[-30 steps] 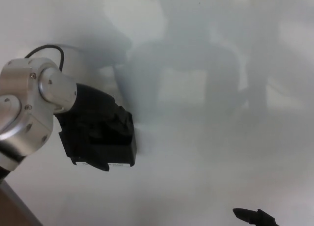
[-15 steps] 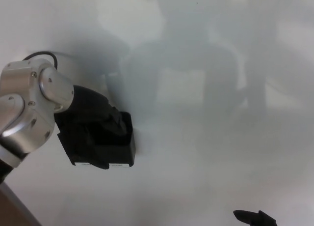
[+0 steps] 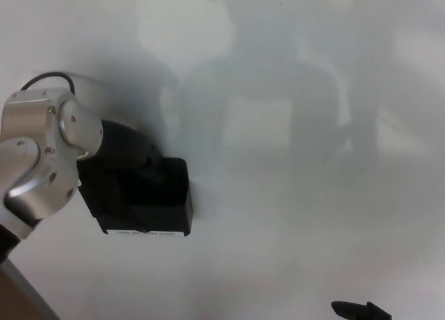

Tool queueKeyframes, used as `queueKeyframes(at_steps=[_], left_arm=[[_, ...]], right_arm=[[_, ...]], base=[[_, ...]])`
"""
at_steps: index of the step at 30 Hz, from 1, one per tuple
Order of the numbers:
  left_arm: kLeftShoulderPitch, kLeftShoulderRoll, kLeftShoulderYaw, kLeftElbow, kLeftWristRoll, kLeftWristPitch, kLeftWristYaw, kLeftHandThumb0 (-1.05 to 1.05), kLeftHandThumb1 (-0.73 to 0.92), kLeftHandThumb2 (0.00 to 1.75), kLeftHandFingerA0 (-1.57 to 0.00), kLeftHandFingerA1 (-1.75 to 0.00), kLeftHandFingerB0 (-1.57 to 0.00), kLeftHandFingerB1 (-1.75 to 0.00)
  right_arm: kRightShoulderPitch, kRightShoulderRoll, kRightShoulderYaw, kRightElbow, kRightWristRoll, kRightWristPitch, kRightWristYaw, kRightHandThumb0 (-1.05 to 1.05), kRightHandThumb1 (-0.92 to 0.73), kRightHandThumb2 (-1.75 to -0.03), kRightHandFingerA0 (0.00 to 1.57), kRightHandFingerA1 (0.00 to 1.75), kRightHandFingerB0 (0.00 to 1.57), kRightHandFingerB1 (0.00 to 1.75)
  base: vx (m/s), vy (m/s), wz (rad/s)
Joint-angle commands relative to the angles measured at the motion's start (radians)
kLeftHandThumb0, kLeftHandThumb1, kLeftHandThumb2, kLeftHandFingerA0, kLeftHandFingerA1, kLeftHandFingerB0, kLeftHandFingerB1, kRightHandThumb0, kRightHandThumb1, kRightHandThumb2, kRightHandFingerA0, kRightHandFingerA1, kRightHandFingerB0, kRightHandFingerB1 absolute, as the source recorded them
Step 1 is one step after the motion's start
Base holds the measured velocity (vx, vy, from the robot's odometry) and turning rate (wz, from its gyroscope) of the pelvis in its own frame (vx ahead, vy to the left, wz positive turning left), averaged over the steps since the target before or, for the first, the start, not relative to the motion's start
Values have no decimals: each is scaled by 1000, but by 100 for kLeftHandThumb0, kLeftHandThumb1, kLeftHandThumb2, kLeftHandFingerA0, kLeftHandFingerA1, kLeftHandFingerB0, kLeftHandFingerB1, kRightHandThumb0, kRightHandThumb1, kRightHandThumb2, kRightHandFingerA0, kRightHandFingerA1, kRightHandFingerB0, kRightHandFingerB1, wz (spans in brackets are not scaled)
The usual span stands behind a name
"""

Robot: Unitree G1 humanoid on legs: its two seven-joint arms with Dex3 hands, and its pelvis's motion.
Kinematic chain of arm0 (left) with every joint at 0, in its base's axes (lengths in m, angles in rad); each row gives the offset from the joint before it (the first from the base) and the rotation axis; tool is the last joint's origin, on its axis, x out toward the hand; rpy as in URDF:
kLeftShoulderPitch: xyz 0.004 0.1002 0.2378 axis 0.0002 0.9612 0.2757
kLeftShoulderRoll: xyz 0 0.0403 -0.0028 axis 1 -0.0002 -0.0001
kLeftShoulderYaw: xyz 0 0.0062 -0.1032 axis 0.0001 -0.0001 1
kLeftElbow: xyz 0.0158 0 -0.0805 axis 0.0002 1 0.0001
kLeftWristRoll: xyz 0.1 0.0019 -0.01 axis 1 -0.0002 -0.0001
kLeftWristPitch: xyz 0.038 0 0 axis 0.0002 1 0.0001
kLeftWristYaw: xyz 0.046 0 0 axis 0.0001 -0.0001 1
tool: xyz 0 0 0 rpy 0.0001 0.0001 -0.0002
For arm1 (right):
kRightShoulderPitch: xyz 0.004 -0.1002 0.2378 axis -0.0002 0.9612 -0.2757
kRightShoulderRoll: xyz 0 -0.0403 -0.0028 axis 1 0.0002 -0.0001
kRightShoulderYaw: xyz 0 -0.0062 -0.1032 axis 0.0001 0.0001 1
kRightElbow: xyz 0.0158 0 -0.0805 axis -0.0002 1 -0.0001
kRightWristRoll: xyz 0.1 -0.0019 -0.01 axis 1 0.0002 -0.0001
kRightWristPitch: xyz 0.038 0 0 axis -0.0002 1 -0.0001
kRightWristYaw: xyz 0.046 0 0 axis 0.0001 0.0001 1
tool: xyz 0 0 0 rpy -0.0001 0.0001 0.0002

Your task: A magnetic marker holder is on the left hand side of the white board, the robot put the index and middle finger into the opening of the container and pull off the magnetic holder and hand it to a human on the left hand side.

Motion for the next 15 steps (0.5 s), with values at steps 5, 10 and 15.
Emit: queueKeyframes(at_steps=[5, 10, 15], left_arm=[[28, -18, -26, 55, 58, -8, 67, -86, 53, 59, -16, -38, 0, -21], [33, -42, -20, 70, 38, 18, 60, -81, 46, 84, -18, -48, 0, -2], [55, -42, -26, 47, 61, -27, 99, -84, 54, 57, -28, -42, 0, -23]], right_arm=[[11, -8, 2, 5, 5, -13, -3, -43, -62, -99, 87, 75, 53, 60], [12, -7, 3, 6, 4, -18, -5, -44, -63, -98, 87, 75, 55, 60], [12, -7, 8, 9, -2, -12, -12, -45, -63, -99, 87, 74, 55, 60]], base=[[0, 0, 0], [0, 0, 0], [0, 0, 0]])
